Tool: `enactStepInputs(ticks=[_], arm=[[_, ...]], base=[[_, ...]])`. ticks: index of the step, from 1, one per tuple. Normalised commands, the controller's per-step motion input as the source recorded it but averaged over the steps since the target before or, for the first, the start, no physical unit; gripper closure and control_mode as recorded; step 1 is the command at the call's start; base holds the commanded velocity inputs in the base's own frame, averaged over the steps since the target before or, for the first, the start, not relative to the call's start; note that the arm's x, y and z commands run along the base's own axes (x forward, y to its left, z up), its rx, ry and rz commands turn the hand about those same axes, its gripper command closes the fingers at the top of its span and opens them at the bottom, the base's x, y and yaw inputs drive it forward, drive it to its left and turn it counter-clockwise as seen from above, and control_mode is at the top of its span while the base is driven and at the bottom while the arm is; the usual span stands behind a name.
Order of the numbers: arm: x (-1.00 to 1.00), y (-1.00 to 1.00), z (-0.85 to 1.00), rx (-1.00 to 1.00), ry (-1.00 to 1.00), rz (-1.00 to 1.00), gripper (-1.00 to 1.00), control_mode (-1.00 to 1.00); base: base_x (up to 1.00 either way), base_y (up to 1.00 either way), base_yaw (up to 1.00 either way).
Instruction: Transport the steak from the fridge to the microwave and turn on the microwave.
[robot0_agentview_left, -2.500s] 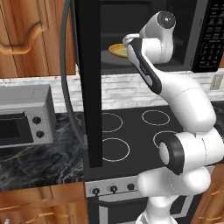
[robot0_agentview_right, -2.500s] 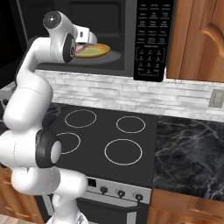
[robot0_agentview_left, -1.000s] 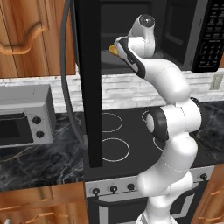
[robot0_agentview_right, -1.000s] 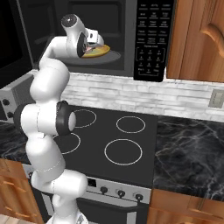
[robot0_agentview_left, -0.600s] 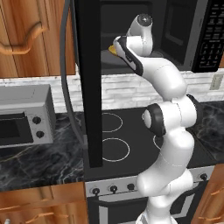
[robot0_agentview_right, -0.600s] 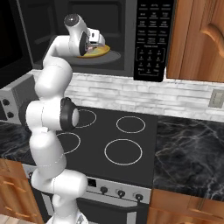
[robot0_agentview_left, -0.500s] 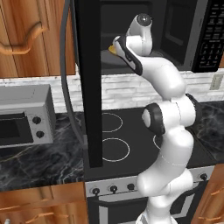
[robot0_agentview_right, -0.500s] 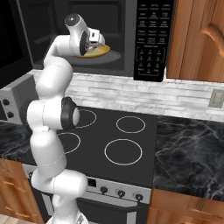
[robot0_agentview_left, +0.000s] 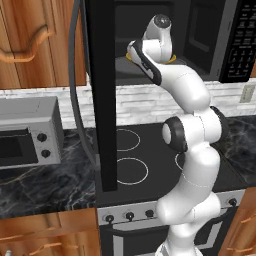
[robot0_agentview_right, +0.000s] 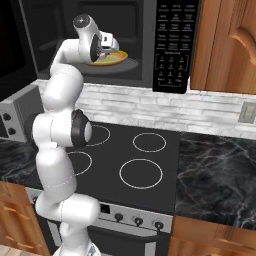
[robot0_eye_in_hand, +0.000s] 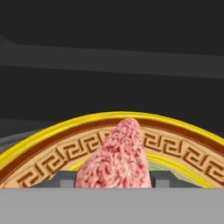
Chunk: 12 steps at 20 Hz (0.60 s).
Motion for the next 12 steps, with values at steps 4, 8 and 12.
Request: enactStepInputs(ticks=[4, 8, 12], arm=[[0.00, 0.00, -0.20, 0.00, -0.03, 0.00, -1.00, -1.00], [-0.01, 0.00, -0.06, 0.00, -0.01, 0.00, -1.00, -1.00], [-0.25, 0.00, 0.00, 0.00, -0.10, 0.00, -1.00, -1.00]], base=[[0.00, 0.00, 0.00], [0.00, 0.00, 0.00], [0.00, 0.00, 0.00]])
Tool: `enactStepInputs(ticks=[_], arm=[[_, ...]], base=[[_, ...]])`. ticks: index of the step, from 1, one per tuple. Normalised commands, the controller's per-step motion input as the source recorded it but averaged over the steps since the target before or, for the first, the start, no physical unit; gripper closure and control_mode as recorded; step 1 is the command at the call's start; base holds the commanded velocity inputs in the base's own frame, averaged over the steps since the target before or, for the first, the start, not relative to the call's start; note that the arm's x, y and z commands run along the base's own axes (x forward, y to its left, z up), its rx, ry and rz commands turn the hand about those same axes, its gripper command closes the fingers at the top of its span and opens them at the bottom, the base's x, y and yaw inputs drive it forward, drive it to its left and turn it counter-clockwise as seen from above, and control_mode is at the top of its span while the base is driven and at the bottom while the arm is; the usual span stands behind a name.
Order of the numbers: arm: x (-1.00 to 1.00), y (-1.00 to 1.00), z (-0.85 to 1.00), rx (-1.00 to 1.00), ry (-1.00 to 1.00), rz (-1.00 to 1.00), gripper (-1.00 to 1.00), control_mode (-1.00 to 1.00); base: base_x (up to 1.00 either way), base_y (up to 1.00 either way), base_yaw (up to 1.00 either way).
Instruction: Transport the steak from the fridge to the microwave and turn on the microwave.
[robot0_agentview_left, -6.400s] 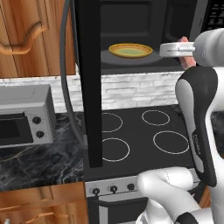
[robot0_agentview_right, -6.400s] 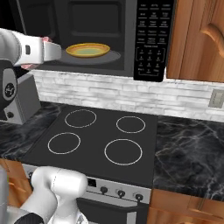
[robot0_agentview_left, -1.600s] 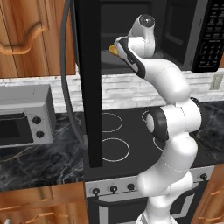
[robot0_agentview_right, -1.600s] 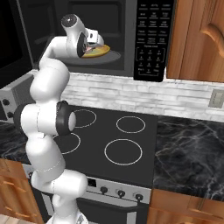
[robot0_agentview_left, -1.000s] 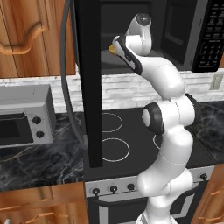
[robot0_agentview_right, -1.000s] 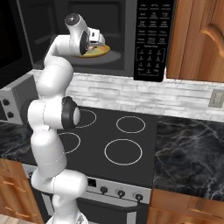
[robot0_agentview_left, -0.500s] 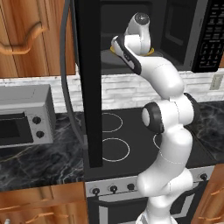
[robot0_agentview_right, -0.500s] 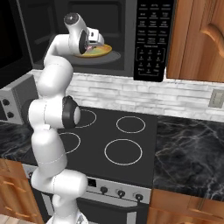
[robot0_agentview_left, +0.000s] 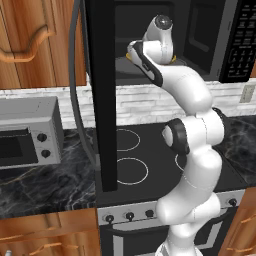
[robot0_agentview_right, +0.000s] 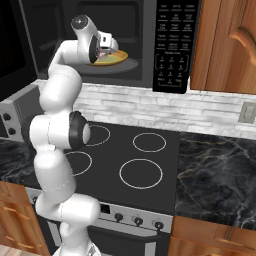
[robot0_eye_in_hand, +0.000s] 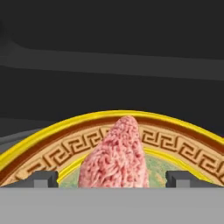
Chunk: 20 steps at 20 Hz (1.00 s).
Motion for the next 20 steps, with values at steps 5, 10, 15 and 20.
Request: enactStepInputs(ticks=[5, 10, 15, 20], arm=[[-0.44, -0.02, 0.01, 0.00, -0.05, 0.00, -1.00, -1.00], [-0.60, -0.10, 0.05, 0.00, -0.04, 0.00, -1.00, -1.00], [-0.64, -0.16, 0.20, 0.00, -0.02, 0.00, -1.00, -1.00], [-0.62, -0.08, 0.31, 0.00, 0.00, 0.00, -1.00, -1.00]], base=[[0.00, 0.00, 0.00], [0.00, 0.00, 0.00], [0.00, 0.00, 0.00], [0.00, 0.00, 0.00]])
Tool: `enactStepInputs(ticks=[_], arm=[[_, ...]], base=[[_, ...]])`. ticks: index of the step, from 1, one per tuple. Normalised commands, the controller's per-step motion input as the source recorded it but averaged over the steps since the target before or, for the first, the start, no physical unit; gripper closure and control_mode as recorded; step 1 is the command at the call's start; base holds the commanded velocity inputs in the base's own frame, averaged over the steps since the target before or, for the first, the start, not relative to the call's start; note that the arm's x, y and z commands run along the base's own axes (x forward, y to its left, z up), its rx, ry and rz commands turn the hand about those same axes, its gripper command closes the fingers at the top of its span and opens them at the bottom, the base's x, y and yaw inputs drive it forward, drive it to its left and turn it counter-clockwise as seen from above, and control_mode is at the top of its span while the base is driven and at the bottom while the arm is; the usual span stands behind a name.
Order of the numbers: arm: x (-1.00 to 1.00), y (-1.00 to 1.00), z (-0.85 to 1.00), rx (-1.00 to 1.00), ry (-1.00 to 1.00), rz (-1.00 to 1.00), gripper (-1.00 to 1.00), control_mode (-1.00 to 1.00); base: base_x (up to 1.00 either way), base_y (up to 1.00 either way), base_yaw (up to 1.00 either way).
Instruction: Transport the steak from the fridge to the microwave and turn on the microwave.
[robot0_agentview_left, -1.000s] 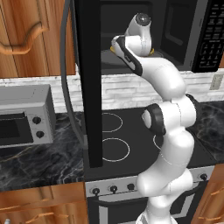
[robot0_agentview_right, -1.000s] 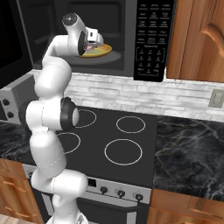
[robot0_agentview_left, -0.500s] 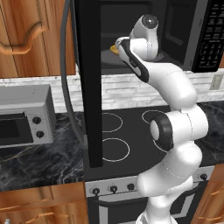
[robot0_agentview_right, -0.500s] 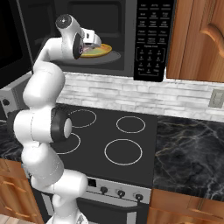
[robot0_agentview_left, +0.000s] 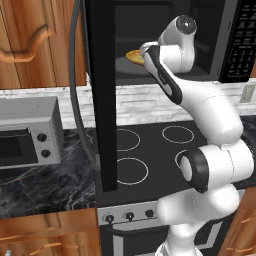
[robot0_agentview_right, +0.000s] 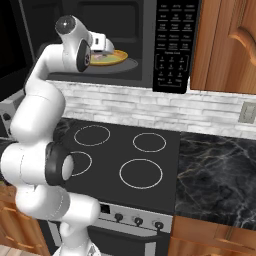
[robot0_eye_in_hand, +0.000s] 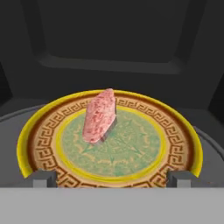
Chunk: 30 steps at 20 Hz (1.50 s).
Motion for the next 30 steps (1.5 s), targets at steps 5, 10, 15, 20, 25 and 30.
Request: enactStepInputs(ticks=[5, 10, 15, 20, 25, 30], arm=[[-0.60, -0.01, 0.24, 0.00, 0.00, 0.00, -1.00, -1.00], [-0.78, 0.00, 0.01, 0.00, -0.01, 0.04, -1.00, -1.00], [-0.74, 0.00, 0.05, 0.00, -0.05, 0.02, -1.00, -1.00], [-0.53, 0.00, 0.10, 0.00, -0.04, 0.00, -1.00, -1.00], [-0.55, 0.00, 0.08, 0.00, -0.01, 0.01, -1.00, -1.00], [-0.36, -0.05, 0.06, 0.00, 0.00, 0.00, -1.00, -1.00]], base=[[0.00, 0.00, 0.00], [0.00, 0.00, 0.00], [0.00, 0.00, 0.00], [0.00, 0.00, 0.00], [0.00, 0.00, 0.00], [0.00, 0.00, 0.00]])
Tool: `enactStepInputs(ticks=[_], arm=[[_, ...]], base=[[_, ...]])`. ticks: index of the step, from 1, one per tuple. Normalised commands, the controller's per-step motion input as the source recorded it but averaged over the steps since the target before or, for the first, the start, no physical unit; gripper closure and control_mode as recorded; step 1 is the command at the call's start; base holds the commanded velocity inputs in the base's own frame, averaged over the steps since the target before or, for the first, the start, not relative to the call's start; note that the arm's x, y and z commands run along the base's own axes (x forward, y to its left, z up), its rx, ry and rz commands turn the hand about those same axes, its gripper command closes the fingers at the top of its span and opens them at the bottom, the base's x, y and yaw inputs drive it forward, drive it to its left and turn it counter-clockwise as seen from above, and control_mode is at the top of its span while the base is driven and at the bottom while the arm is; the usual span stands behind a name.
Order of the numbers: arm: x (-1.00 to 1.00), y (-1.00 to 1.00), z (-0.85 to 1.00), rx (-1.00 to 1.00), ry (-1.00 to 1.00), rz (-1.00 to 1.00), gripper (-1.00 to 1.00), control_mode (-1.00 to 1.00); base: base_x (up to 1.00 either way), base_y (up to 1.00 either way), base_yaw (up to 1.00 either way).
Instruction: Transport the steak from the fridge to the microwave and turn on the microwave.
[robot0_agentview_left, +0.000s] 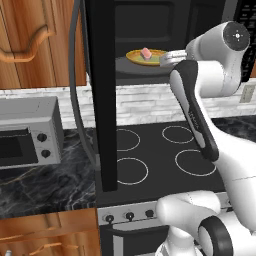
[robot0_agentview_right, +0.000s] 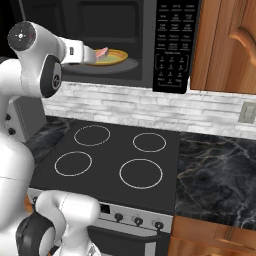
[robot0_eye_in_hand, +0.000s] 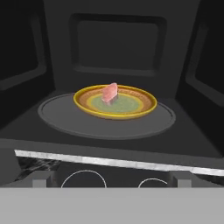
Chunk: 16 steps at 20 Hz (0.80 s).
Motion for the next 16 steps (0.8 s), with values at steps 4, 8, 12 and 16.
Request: enactStepInputs(ticks=[4, 8, 12, 16], arm=[[-0.29, -0.06, 0.09, 0.00, 0.00, 0.00, -1.00, -1.00], [-0.29, -0.01, 0.05, 0.00, 0.00, 0.00, -1.00, -1.00], [-0.35, 0.00, 0.00, 0.00, 0.00, 0.00, -1.00, -1.00], [-0.44, -0.01, 0.02, 0.00, -0.01, 0.00, -1.00, -1.00]], base=[[0.00, 0.00, 0.00], [0.00, 0.00, 0.00], [0.00, 0.00, 0.00], [0.00, 0.00, 0.00]])
